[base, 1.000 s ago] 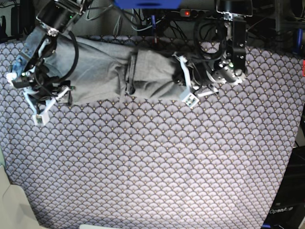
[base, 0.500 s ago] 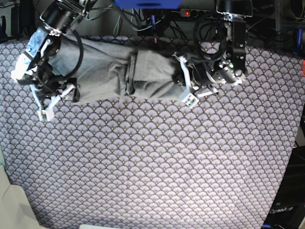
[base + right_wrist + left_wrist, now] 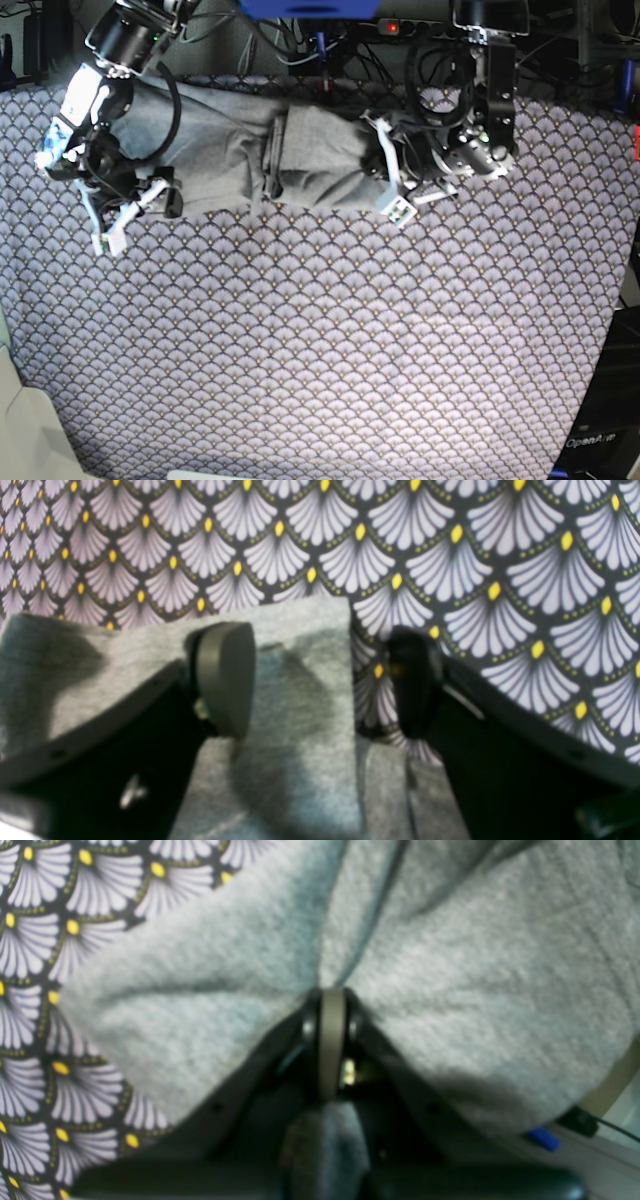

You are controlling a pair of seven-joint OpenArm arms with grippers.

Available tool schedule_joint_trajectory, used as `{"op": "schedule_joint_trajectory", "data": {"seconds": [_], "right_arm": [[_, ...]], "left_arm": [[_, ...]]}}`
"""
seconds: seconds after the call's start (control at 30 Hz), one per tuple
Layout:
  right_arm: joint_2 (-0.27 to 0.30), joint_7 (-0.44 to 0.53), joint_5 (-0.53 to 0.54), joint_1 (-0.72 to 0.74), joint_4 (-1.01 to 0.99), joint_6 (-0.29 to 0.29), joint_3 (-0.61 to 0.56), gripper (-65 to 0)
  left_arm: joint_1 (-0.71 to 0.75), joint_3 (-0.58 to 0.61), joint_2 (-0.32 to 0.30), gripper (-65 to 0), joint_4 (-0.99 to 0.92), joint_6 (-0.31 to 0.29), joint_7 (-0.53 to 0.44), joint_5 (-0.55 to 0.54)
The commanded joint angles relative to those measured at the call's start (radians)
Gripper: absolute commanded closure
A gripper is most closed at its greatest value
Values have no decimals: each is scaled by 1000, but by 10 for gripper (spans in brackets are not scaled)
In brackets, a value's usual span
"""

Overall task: Fold the T-shirt properly
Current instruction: 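Fold the strip's end with the right gripper toward the left gripper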

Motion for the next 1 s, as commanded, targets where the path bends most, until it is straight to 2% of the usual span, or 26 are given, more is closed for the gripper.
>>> {"op": "schedule_joint_trajectory", "data": {"seconds": [0.0, 0.1, 0.37, 0.57, 0.67, 0.8, 0.97], "right_arm": [[-1, -41, -14, 1, -4, 0, -2, -395], [-1, -44, -14, 1, -4, 0, -2, -307], [-2, -48, -14, 1, -2, 0, -4, -4], [-2, -48, -14, -5, 21, 0, -4, 0], [-4, -48, -10, -44, 136, 0, -4, 0], [-10, -50, 69, -110, 294, 0, -36, 0], [-15, -50, 100, -194, 420, 0, -66, 0]], "left_arm": [[-3, 1, 0, 0, -1, 9, 32, 40], [-3, 1, 0, 0, -1, 9, 31, 40], [-3, 1, 0, 0, -1, 9, 31, 40], [-3, 1, 0, 0, -1, 9, 31, 43], [-3, 1, 0, 0, -6, 9, 31, 43], [-5, 1, -3, 0, -7, 9, 31, 43], [-17, 1, -4, 0, -7, 9, 31, 43]]}}
